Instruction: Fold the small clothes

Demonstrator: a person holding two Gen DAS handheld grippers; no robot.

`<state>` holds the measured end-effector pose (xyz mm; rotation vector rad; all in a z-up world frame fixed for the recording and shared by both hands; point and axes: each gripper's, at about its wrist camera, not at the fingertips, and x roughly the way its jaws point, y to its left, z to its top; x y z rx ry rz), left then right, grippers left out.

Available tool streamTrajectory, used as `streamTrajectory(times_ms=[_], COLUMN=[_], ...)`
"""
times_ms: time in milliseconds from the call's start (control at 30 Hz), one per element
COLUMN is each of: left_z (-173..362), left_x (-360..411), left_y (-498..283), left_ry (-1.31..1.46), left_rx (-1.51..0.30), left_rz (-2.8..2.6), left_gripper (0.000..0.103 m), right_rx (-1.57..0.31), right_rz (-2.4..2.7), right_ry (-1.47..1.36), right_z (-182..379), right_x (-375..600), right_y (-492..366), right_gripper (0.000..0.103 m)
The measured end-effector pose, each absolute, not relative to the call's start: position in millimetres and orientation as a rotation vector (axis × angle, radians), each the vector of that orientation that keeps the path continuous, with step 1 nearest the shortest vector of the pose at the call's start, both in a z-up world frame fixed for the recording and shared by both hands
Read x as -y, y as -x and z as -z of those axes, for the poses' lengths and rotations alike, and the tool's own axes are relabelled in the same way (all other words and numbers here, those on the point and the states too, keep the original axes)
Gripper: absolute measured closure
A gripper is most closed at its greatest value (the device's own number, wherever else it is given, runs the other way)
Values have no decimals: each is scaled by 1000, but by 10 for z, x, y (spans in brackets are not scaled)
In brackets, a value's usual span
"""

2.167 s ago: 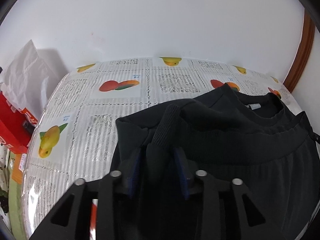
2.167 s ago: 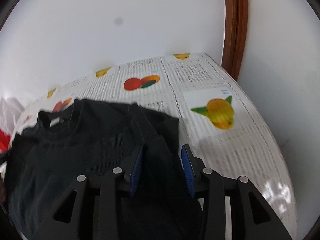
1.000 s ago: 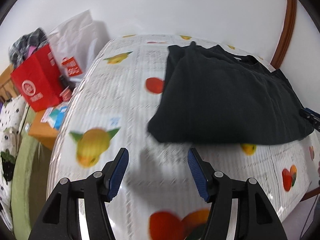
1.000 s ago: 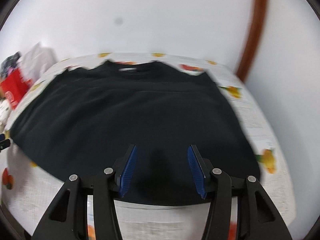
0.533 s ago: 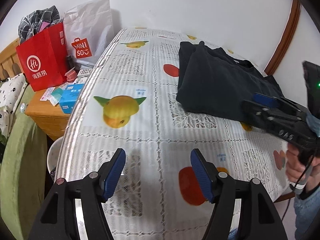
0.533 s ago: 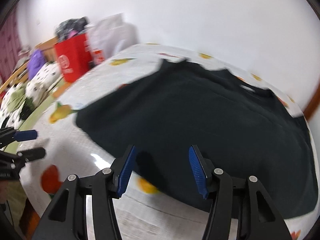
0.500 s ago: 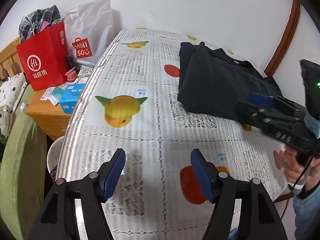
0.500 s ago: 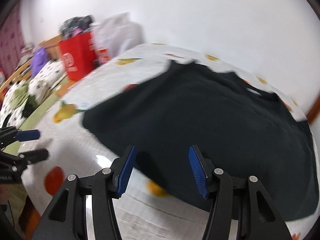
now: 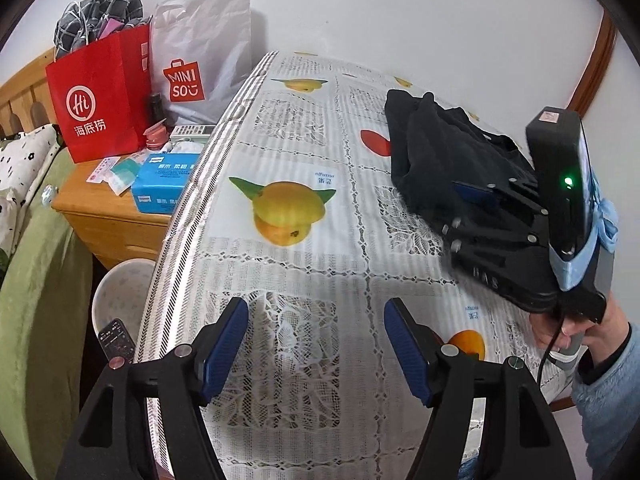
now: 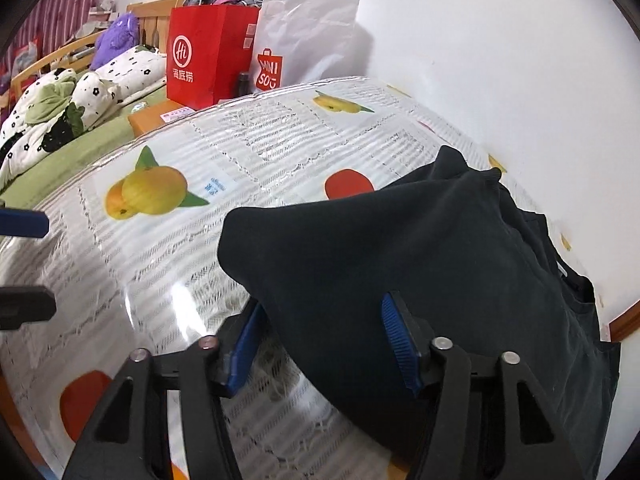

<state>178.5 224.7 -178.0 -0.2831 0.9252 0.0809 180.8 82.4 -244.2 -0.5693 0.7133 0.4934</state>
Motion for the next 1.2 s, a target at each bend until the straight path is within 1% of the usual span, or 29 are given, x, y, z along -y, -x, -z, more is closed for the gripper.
streamTrajectory(times_ms=[33, 100, 167, 333, 400, 467, 600, 800, 967, 1100, 1167, 1200], left_z=[1777, 1767, 1754, 1705, 1681, 1659, 1604, 1591, 1623, 1658, 1678, 1693], left_x=[-2250, -2246, -2220, -2052, -1953, -1843, -1552, -850, -235, 152, 261, 320], left_y=[-1790, -1806, -1816, -1885, -1939, -1996, -2169, -2479, -2753, -2884, -2922, -2947], left_ry=[285, 287, 281, 247, 240, 230, 209, 151, 88, 14, 1, -1], left_rx=[-926, -926, -929, -929, -920, -911, -890, -885, -912, -923, -908, -898], left_rz=[-84, -89, -91, -79, -59, -37, 26, 150, 261, 292, 282, 271], left_gripper=[35, 35, 35, 35, 35, 35, 35, 34, 34, 34, 34, 34], right_rx=[-708, -692, -674, -565, -502, -455, -424, -532, -662, -680, -677, -673], right_rz=[-480, -489, -514, -527, -491, -449, -329, -208, -199, -240, -256, -256], right_ry=[575, 560, 499, 103, -18, -152, -345, -369, -370, -340, -313, -296], right_z=[2436, 2383, 2260, 1560, 1334, 1222, 1347, 1818, 2223, 2266, 2237, 2231], right_x=[-823, -784, -737, 37, 426, 878, 1696, 2321, 2540, 2600, 2613, 2619], right_y=[-1827, -1863, -1913, -2064, -2061, -2052, -1981, -1907, -1913, -1941, -1947, -1950], right_gripper=[74, 83, 86, 89, 89, 89, 89, 89, 89, 81, 75, 70])
